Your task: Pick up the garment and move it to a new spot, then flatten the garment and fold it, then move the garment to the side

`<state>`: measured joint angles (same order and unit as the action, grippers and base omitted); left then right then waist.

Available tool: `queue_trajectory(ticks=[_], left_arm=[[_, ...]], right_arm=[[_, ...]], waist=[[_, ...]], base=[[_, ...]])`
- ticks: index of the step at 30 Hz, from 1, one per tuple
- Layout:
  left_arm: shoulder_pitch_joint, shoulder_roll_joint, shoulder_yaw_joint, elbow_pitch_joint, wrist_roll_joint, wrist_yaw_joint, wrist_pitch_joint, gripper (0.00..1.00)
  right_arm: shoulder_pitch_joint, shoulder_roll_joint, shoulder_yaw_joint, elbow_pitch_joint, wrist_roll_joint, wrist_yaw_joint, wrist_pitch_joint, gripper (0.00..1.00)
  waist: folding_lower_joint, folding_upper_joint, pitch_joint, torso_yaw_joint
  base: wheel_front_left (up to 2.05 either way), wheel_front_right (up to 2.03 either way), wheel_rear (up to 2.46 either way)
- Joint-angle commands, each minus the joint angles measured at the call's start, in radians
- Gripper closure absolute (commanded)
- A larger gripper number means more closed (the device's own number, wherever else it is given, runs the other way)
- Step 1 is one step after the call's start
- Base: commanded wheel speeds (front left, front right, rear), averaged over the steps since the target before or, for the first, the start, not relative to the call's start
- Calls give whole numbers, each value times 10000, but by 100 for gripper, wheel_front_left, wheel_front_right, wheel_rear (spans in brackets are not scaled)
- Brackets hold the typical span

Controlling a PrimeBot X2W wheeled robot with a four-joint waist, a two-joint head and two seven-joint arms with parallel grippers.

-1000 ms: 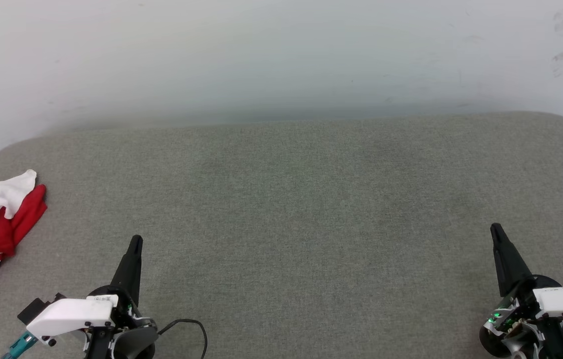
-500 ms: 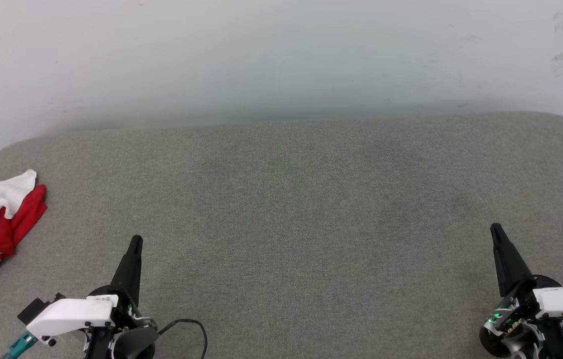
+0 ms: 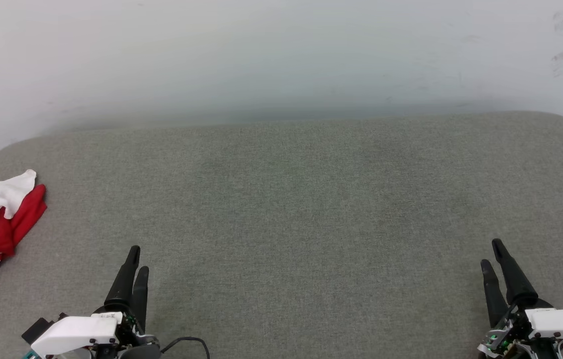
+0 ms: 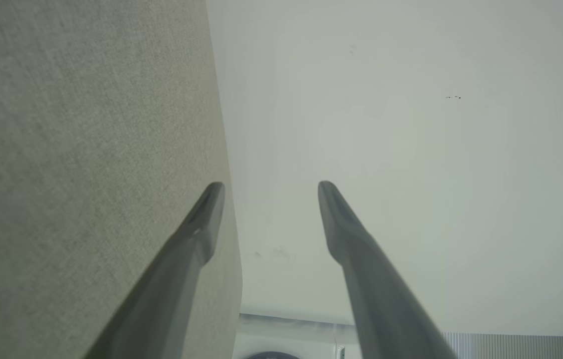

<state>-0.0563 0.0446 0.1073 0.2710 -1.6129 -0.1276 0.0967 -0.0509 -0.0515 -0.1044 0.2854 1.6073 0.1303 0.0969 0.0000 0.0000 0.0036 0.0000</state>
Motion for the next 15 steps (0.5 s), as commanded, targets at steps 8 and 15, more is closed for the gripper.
queue_trajectory(ticks=[8, 15], left_arm=[[-24, 33, 369, -695, 1502, 128, -485, 0], [97, 37, 133, -1416, 3652, 803, -797, 0]], right_arm=[[-41, -2, 35, -614, -1505, 2, -480, 0], [39, -1, 116, -1283, -3387, 3, -794, 0]], waist=[[0, 0, 19, 3], [0, 0, 46, 21]], base=[[0, 0, 0], [0, 0, 0]])
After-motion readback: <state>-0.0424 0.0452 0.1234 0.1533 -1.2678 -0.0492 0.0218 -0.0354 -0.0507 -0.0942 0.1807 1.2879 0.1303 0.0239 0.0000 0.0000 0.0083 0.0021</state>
